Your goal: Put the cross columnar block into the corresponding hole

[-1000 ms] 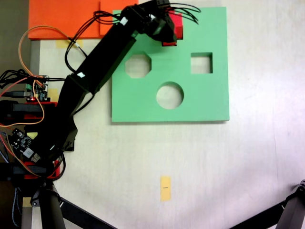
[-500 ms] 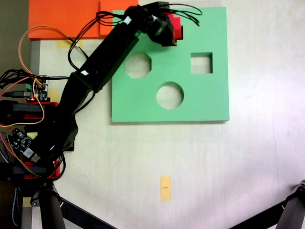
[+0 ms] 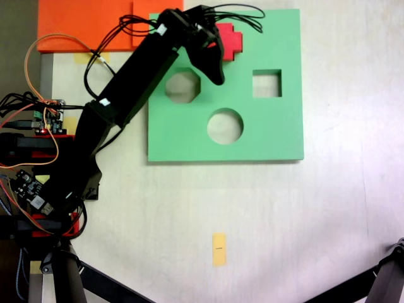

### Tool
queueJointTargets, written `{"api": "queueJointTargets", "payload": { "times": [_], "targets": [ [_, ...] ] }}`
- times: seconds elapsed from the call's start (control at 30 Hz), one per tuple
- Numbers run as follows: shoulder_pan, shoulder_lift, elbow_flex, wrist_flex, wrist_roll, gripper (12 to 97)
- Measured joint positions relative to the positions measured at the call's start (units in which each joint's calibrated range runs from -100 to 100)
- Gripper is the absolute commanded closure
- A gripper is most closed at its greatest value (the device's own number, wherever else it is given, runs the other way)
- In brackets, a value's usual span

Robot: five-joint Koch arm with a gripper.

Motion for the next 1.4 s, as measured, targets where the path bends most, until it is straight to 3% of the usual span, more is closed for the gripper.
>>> {"api": "queueJointTargets", "payload": {
  "times": [0.2,0.47,0.57,0.7,0.77,0.83,0.93,1.07,1.4],
  "targets": [
    [-3.3,-27.2,0.2,-2.5,-14.1,13.2],
    [-10.6,-38.0,0.2,-2.6,-33.0,13.6],
    [-15.1,-38.6,0.1,0.4,-35.0,37.6],
    [-19.3,-41.7,-0.9,2.6,-43.0,37.9],
    [-20.4,-48.3,-13.5,6.0,-45.1,40.0],
    [-22.1,-61.7,-42.6,17.6,-46.2,54.3],
    [-23.2,-88.2,-96.5,59.8,-50.4,56.0],
    [-23.2,-104.0,-114.1,97.7,-56.3,56.0],
    [-23.3,-117.0,-164.4,101.9,-65.1,56.7]
  ]
}}
